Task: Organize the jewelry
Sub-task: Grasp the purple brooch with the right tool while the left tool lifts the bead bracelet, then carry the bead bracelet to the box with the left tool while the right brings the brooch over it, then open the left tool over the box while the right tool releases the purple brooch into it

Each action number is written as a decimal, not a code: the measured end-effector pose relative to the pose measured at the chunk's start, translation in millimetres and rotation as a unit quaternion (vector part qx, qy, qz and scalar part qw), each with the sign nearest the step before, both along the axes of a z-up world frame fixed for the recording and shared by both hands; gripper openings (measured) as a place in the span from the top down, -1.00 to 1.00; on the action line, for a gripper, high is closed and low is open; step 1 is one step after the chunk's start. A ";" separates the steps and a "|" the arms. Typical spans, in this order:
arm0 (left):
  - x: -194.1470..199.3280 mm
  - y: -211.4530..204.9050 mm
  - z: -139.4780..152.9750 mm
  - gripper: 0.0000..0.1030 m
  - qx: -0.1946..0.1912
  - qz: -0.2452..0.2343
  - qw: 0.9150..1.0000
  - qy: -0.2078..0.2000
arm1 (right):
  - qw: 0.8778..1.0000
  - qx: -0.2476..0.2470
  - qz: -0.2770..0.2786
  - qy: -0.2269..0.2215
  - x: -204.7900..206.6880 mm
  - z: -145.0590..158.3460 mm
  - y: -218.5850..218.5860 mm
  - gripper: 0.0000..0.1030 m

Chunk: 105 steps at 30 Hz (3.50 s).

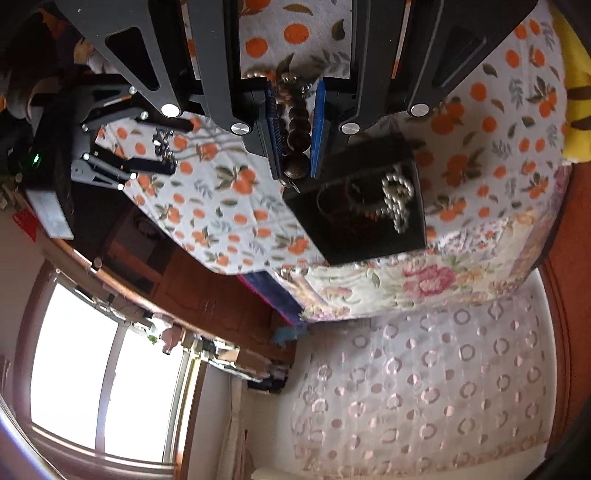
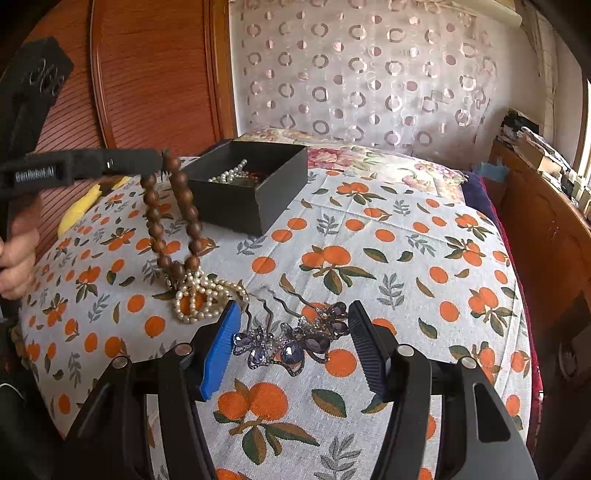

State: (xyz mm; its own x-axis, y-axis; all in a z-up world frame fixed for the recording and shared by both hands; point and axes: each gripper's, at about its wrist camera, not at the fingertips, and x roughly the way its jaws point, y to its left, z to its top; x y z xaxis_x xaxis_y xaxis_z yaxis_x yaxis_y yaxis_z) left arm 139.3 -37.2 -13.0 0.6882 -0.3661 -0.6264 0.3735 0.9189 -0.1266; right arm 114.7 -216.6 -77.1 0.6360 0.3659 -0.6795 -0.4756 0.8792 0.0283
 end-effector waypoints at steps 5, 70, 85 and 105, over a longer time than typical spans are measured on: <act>1.0 5.9 18.4 0.73 0.002 0.010 1.000 -0.021 | 1.000 -0.001 0.004 -0.010 2.0 6.9 3.5 -0.22; 70.0 44.6 51.4 0.72 0.025 0.059 0.997 -0.054 | 0.997 0.033 0.058 -0.046 111.8 36.9 68.4 -0.41; 121.5 -8.1 14.3 0.72 0.048 0.017 0.999 -0.009 | 0.999 0.035 0.003 -0.038 113.3 26.1 22.5 -0.41; 92.8 7.5 -0.6 -0.19 0.075 0.054 0.996 -0.005 | 0.999 0.018 -0.003 -0.044 82.8 22.5 21.6 -0.41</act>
